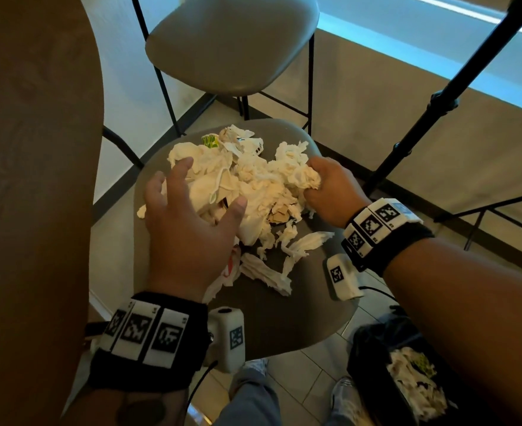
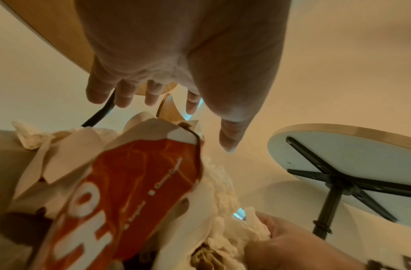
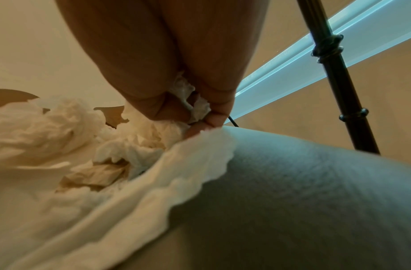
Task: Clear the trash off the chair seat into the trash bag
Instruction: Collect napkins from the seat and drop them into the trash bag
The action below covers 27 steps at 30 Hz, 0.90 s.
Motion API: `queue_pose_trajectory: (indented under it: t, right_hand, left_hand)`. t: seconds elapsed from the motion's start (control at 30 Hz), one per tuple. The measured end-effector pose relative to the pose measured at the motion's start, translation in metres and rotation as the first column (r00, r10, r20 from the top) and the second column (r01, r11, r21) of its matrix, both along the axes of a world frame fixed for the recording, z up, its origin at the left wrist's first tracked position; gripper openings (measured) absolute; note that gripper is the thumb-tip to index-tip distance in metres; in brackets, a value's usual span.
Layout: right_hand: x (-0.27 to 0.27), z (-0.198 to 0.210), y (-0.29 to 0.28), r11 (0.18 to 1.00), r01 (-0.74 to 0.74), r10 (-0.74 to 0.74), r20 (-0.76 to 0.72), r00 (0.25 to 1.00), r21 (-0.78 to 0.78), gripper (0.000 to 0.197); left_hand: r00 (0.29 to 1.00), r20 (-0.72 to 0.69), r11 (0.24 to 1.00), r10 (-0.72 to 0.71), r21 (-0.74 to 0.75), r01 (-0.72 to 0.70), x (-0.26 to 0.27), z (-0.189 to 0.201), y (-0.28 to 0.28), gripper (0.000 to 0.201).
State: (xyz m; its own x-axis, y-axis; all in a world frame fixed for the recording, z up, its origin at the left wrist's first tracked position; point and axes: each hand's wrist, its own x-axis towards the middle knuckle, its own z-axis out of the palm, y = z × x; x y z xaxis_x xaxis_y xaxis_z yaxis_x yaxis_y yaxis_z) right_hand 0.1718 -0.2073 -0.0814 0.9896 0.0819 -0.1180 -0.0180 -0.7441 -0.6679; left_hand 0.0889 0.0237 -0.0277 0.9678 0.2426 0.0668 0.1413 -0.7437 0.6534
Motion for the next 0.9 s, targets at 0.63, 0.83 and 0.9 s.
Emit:
queue_pose_trajectory:
  t: [0.63, 0.83, 0.9]
  right_hand:
    - [-0.012, -0.008, -0.004, 0.992, -0.013, 0.016, -0.024, 1.000, 0.129, 0.010]
    - [-0.025, -0.002, -0.015, 0.927, 0.163, -0.148, -0.071, 0.986, 0.338, 0.025]
    - [-0.030, -0.002, -0.017, 0.921, 0.200, -0.182, -0.082, 0.980, 0.334, 0.027]
  left_hand:
    - [0.999, 0.044, 1.000, -0.002, -0.011, 0.002, 0.009, 0.003, 0.000, 0.028]
    - [0.990, 0.137, 0.999, 0.023, -0.032, -0.018, -0.004, 0.016, 0.000, 0.032]
    - [0.986, 0.166, 0.999, 0.009, -0.039, -0.002, -0.007, 0.017, -0.001, 0.033]
